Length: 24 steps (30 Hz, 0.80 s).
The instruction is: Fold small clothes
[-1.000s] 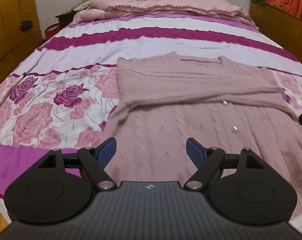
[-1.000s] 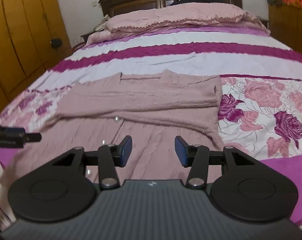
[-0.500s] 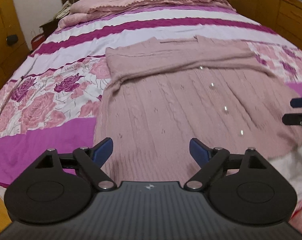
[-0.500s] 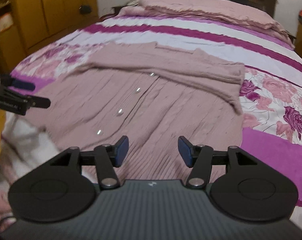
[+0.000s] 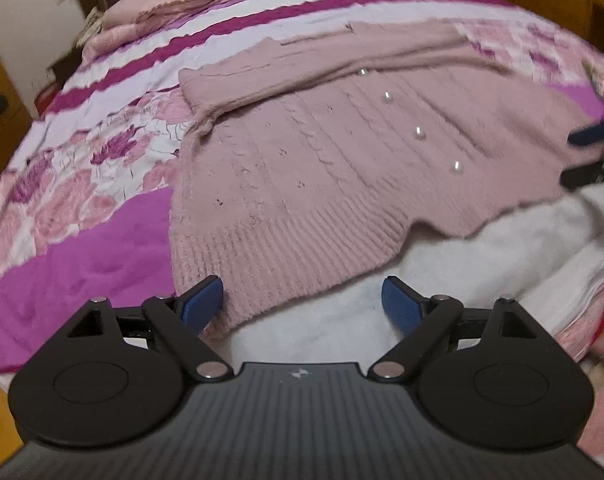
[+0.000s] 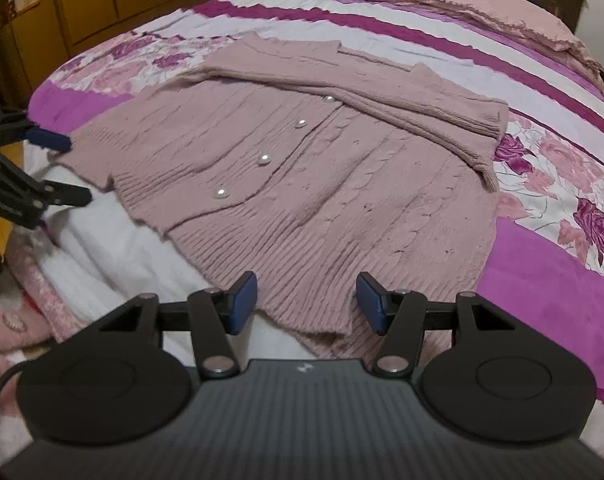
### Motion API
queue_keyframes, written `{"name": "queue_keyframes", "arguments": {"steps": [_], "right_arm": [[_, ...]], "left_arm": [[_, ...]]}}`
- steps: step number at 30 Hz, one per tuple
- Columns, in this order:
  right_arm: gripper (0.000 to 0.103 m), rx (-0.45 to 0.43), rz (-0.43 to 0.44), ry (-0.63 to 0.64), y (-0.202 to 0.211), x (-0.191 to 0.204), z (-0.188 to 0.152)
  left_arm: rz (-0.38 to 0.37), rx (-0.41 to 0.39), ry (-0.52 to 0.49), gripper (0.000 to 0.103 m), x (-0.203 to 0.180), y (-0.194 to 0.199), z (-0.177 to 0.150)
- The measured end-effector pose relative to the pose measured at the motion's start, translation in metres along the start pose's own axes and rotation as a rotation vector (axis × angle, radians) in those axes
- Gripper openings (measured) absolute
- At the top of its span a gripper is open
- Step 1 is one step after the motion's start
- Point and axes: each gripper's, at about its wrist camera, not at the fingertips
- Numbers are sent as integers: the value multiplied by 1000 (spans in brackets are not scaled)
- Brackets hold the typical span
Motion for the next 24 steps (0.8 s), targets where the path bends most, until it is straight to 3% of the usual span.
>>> {"name": "queue_keyframes", "arguments": {"steps": [6, 14, 19, 24], "right_arm": [[57, 60, -5, 100, -5, 9, -3], [57, 49, -36, 127, -14, 12, -2], [57, 57, -47, 165, -19, 17, 4], [57, 113, 4, 277, -12, 15, 4]], "left_arm": [[41, -12, -54, 95, -4, -16, 4], [107, -50, -84, 95, -6, -34, 19], [118, -48, -23, 95, 0, -48, 32], [97, -47, 39, 95, 10, -51, 34]]}}
Point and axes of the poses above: each gripper's, at about its wrist camera, not at the fingertips, and y roughly against the way its jaws point, x to its left, z to its top, and after that the axes turned 2 degrees about -x, right-handed
